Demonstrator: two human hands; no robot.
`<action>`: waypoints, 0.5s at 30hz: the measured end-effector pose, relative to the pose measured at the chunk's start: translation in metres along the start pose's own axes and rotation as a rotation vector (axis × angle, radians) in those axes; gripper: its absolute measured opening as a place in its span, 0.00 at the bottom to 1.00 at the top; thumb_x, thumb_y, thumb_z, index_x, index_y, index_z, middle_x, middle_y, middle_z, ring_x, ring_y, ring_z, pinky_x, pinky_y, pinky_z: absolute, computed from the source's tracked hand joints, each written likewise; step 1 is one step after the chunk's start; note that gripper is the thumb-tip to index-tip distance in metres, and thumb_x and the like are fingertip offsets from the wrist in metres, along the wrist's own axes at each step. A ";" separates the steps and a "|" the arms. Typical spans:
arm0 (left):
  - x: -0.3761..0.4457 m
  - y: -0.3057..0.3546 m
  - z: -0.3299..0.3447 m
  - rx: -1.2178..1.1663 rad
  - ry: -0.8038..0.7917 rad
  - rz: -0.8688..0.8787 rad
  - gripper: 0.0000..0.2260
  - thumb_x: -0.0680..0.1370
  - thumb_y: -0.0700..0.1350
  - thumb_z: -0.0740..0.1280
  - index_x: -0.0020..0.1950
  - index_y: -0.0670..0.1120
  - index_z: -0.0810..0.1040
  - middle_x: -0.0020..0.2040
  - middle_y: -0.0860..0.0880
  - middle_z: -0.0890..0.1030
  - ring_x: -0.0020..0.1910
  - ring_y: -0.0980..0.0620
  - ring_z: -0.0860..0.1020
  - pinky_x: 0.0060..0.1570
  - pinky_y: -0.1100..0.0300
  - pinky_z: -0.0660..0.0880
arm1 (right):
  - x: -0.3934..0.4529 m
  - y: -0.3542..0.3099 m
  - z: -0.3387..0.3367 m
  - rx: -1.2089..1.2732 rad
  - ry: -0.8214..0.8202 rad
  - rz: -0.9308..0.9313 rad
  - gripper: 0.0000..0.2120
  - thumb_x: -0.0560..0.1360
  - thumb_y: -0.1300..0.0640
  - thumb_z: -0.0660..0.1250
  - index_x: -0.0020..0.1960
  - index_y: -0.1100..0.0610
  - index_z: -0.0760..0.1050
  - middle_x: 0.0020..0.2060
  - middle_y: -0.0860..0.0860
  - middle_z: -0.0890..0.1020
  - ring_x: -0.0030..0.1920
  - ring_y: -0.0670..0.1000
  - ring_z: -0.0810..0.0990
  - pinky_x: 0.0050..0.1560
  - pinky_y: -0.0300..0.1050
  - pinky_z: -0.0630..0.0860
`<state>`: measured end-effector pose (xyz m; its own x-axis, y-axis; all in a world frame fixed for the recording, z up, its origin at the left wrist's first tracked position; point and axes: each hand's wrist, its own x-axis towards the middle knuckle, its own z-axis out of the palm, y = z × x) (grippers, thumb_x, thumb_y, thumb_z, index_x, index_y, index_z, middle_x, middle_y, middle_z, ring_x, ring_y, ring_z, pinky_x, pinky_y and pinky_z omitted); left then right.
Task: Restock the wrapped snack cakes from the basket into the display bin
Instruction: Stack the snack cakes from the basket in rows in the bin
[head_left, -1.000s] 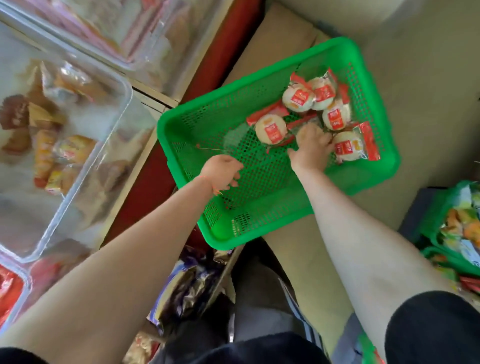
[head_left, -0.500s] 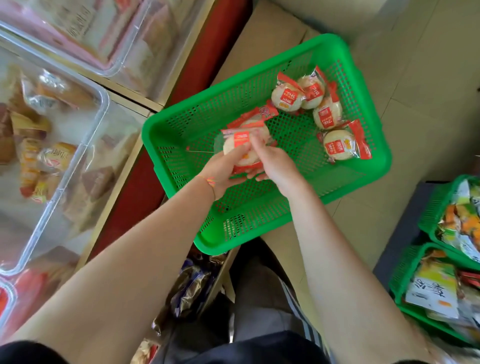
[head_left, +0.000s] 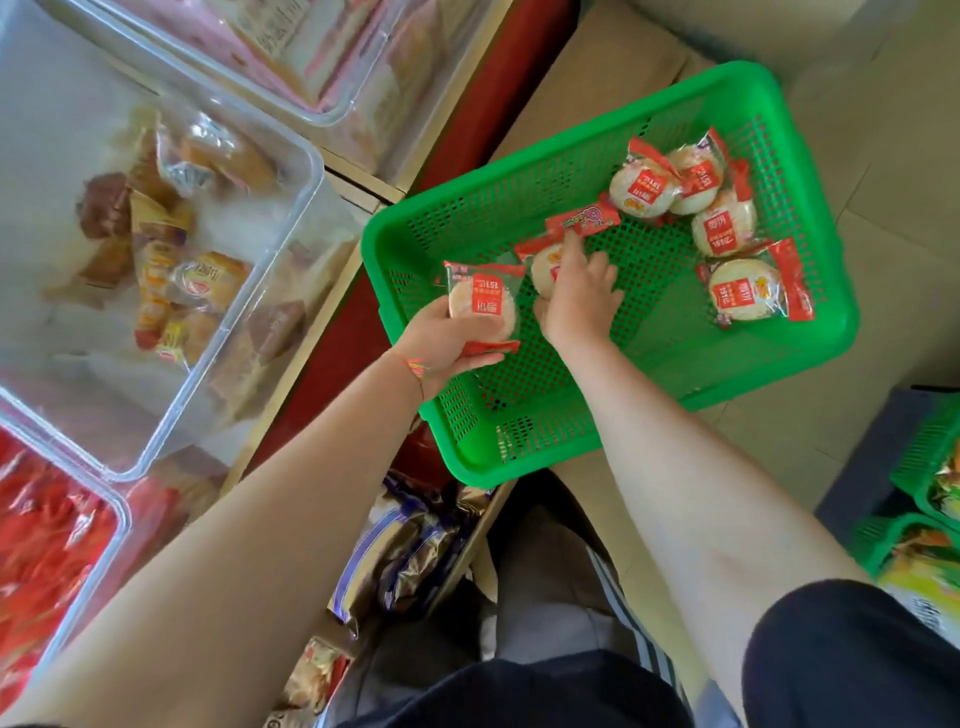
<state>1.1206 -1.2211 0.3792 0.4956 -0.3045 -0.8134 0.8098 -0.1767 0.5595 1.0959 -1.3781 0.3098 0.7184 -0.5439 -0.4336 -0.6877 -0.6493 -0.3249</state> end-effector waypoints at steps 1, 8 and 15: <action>-0.005 0.002 0.000 -0.002 -0.018 0.020 0.12 0.76 0.36 0.69 0.59 0.43 0.76 0.51 0.44 0.84 0.44 0.47 0.84 0.37 0.60 0.81 | -0.004 -0.003 -0.002 0.105 -0.008 0.057 0.45 0.67 0.50 0.77 0.76 0.47 0.55 0.67 0.60 0.68 0.66 0.61 0.68 0.62 0.61 0.67; -0.067 0.036 -0.011 -0.086 -0.206 0.136 0.16 0.74 0.40 0.69 0.61 0.49 0.75 0.50 0.50 0.84 0.49 0.51 0.83 0.40 0.58 0.80 | -0.077 -0.022 -0.058 1.200 -0.258 0.144 0.33 0.69 0.48 0.72 0.71 0.49 0.65 0.53 0.48 0.81 0.40 0.44 0.77 0.35 0.37 0.72; -0.156 0.051 -0.079 -0.272 -0.334 0.231 0.20 0.74 0.36 0.67 0.66 0.39 0.73 0.58 0.40 0.80 0.55 0.44 0.81 0.54 0.52 0.80 | -0.145 -0.096 -0.101 1.481 -0.679 0.025 0.19 0.82 0.46 0.53 0.65 0.47 0.76 0.42 0.49 0.78 0.33 0.46 0.68 0.30 0.42 0.57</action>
<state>1.1092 -1.1090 0.5220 0.5805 -0.5983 -0.5523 0.7649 0.1681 0.6218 1.0684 -1.2901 0.4890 0.8061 0.0352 -0.5908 -0.4795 0.6239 -0.6171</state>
